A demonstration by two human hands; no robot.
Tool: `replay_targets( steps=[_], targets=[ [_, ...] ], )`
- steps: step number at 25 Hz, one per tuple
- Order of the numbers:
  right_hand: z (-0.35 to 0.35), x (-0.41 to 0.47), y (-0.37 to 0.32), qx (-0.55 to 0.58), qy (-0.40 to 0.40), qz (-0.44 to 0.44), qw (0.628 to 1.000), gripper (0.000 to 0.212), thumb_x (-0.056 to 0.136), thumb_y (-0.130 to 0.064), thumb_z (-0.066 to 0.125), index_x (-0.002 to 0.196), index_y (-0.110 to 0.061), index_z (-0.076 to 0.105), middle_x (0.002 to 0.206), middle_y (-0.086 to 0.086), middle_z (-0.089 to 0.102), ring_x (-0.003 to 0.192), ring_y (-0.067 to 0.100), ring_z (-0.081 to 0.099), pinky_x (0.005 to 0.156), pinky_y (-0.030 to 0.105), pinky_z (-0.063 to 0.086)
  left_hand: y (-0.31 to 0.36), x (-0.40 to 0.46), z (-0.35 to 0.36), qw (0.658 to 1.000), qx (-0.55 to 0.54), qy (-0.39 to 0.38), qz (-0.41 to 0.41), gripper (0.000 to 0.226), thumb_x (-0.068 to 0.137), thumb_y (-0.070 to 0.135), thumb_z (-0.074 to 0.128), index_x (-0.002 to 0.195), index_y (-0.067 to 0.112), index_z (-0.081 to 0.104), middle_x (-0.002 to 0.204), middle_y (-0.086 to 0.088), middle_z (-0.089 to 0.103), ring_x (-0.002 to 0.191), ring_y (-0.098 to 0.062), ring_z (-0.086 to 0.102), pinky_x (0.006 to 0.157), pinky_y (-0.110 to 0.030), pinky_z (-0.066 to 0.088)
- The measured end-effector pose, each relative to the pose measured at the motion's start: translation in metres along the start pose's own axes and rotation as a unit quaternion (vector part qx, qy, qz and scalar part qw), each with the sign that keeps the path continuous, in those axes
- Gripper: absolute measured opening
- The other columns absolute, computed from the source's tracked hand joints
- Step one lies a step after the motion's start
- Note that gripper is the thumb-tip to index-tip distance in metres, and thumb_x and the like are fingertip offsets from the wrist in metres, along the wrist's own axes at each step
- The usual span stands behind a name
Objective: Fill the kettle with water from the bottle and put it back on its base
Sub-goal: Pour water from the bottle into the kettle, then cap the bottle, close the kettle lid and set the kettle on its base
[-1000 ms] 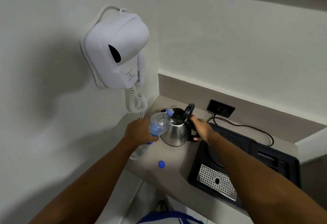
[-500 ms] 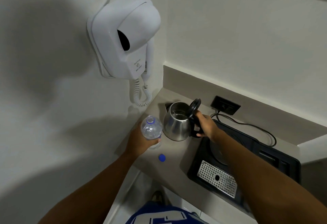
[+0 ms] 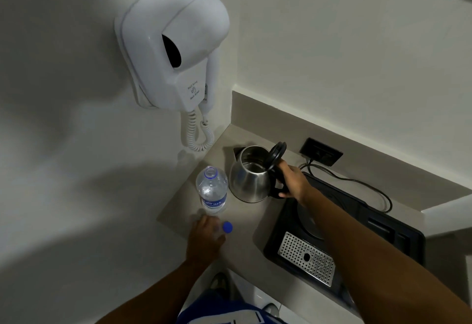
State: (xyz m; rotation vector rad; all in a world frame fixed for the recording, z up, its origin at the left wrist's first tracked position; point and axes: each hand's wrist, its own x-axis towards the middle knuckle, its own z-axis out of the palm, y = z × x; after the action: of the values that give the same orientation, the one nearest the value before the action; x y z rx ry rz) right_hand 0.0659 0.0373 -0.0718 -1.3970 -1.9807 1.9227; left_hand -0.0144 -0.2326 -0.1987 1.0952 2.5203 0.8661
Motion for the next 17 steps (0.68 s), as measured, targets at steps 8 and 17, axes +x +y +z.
replay_targets(
  steps=[8,17],
  targets=[
    [-0.001,0.004,0.003,-0.004,-0.004,0.011,1.000,0.056,0.091,-0.065,0.044,0.114,-0.017,0.060,0.112,0.008,0.062,0.095,0.018,0.059,0.085,0.048,0.058,0.008,0.028,0.011,0.961,0.163,-0.191,0.117,0.022,0.091,0.023,0.056,0.106,0.009,0.062,0.113,-0.008,0.058,0.101,-0.027,0.057,0.086,-0.033,0.045],
    [0.000,0.003,0.002,-0.002,-0.003,0.007,1.000,0.057,0.093,-0.062,0.043,0.119,-0.014,0.060,0.109,0.004,0.061,0.095,0.018,0.059,0.087,0.050,0.056,0.094,0.051,-0.071,0.971,-0.046,0.033,0.231,0.025,0.086,0.022,0.065,0.110,0.015,0.067,0.104,-0.004,0.058,0.090,-0.012,0.055,0.080,-0.024,0.048]
  ],
)
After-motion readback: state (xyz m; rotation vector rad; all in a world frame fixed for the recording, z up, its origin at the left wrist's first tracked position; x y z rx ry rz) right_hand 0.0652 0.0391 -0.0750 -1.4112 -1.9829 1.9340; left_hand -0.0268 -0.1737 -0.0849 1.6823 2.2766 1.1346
